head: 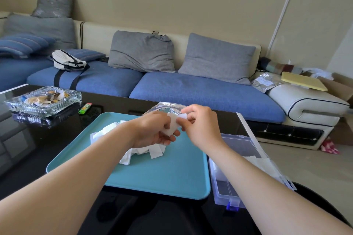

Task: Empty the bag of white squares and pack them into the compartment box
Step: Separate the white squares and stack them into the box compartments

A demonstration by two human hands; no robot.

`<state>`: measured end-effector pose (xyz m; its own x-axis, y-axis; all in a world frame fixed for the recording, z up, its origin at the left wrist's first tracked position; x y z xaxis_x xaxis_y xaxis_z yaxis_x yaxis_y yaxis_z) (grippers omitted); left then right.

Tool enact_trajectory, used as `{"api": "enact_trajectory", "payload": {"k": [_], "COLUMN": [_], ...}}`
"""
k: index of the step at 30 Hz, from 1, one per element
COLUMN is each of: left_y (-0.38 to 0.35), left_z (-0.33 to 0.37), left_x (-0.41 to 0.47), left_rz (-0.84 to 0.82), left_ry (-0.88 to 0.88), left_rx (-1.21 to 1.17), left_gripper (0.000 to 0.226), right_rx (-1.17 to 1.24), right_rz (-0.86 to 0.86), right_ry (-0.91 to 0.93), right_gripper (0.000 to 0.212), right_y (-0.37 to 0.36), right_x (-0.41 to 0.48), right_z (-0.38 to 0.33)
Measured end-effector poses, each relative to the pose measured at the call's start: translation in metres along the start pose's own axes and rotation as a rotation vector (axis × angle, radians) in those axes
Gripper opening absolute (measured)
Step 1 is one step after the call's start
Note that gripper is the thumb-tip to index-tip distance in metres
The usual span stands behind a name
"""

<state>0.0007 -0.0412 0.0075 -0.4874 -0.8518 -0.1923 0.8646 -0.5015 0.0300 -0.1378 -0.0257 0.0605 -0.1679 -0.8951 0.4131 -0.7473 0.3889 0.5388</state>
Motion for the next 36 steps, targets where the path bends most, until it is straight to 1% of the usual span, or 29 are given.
{"api": "enact_trajectory", "payload": {"k": [2, 4, 6, 8, 10, 12, 14, 15, 16, 18, 19, 21, 22, 26, 27, 30, 31, 32, 35, 36], "left_y": [0.003, 0.003, 0.001, -0.005, -0.013, -0.017, -0.015, -0.015, -0.015, -0.017, -0.018, -0.02, -0.021, -0.023, -0.024, -0.024, -0.025, -0.026, -0.031, -0.034], "left_z": [-0.003, -0.005, -0.006, -0.006, -0.003, -0.002, -0.002, -0.001, -0.001, 0.001, 0.001, 0.003, 0.004, 0.004, 0.003, 0.001, 0.001, 0.001, 0.0, 0.001], "left_x": [0.002, 0.005, 0.006, 0.004, 0.003, 0.003, 0.004, 0.005, 0.005, 0.006, 0.006, 0.007, 0.007, 0.006, 0.005, 0.003, 0.002, 0.002, 0.004, 0.003], "left_rz": [0.047, 0.071, 0.052, -0.004, -0.061, -0.066, -0.033, -0.026, -0.027, -0.028, -0.024, -0.018, -0.014, -0.024, -0.032, -0.032, -0.03, -0.027, -0.038, -0.056], "left_ry": [0.019, 0.024, 0.03, 0.034, 0.026, 0.014, 0.001, -0.002, -0.003, -0.008, -0.01, -0.024, -0.035, -0.041, -0.038, -0.021, -0.013, -0.008, -0.023, -0.03], "left_rx": [-0.017, -0.033, -0.054, -0.072, -0.061, -0.048, -0.037, -0.036, -0.041, -0.082, -0.111, -0.131, -0.103, 0.055, 0.085, 0.131, 0.141, 0.149, 0.108, 0.065], "left_gripper": [0.04, 0.041, 0.041, 0.04, 0.039, 0.037, 0.038, 0.039, 0.04, 0.037, 0.036, 0.033, 0.03, 0.02, 0.02, 0.018, 0.018, 0.018, 0.019, 0.022], "right_rx": [-0.002, 0.014, 0.065, 0.118, 0.146, 0.137, 0.043, -0.005, -0.036, -0.097, -0.155, -0.288, -0.32, -0.314, -0.293, -0.268, -0.28, -0.292, -0.325, -0.327], "right_rz": [0.052, 0.072, 0.02, -0.097, -0.19, -0.185, -0.089, -0.051, -0.048, -0.131, -0.168, -0.18, -0.176, -0.197, -0.222, -0.295, -0.314, -0.324, -0.286, -0.266], "right_ry": [0.036, 0.066, 0.063, 0.049, 0.042, 0.061, 0.1, 0.124, 0.138, 0.107, 0.09, 0.08, 0.084, 0.176, 0.196, 0.224, 0.219, 0.219, 0.216, 0.204], "right_gripper": [0.007, 0.008, 0.011, 0.013, 0.008, 0.007, 0.014, 0.022, 0.031, 0.051, 0.056, 0.058, 0.057, 0.041, 0.043, 0.064, 0.067, 0.066, 0.046, 0.044], "right_y": [0.006, 0.012, 0.013, 0.006, 0.0, 0.0, 0.007, 0.009, 0.009, -0.002, -0.008, -0.016, -0.017, -0.021, -0.022, -0.024, -0.026, -0.027, -0.027, -0.025], "right_x": [0.0, 0.0, 0.002, 0.002, -0.002, -0.004, -0.004, -0.005, -0.006, -0.012, -0.014, -0.018, -0.019, -0.023, -0.026, -0.032, -0.033, -0.034, -0.034, -0.033], "right_z": [0.0, -0.002, -0.002, -0.002, -0.003, -0.005, -0.007, -0.01, -0.013, -0.015, -0.015, -0.015, -0.016, -0.019, -0.021, -0.023, -0.022, -0.021, -0.018, -0.017]}}
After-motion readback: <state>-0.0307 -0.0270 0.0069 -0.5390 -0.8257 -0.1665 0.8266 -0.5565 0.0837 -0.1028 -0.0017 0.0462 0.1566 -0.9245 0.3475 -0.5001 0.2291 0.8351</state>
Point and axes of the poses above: each hand's wrist, its own x-axis towards the middle knuckle, its own y-axis out of the back of the hand, z = x × y, the point moved 10 cm from there along x, towards the middle knuckle, and after that the axes turned 4 degrees about -y, right-handed, at the moved point
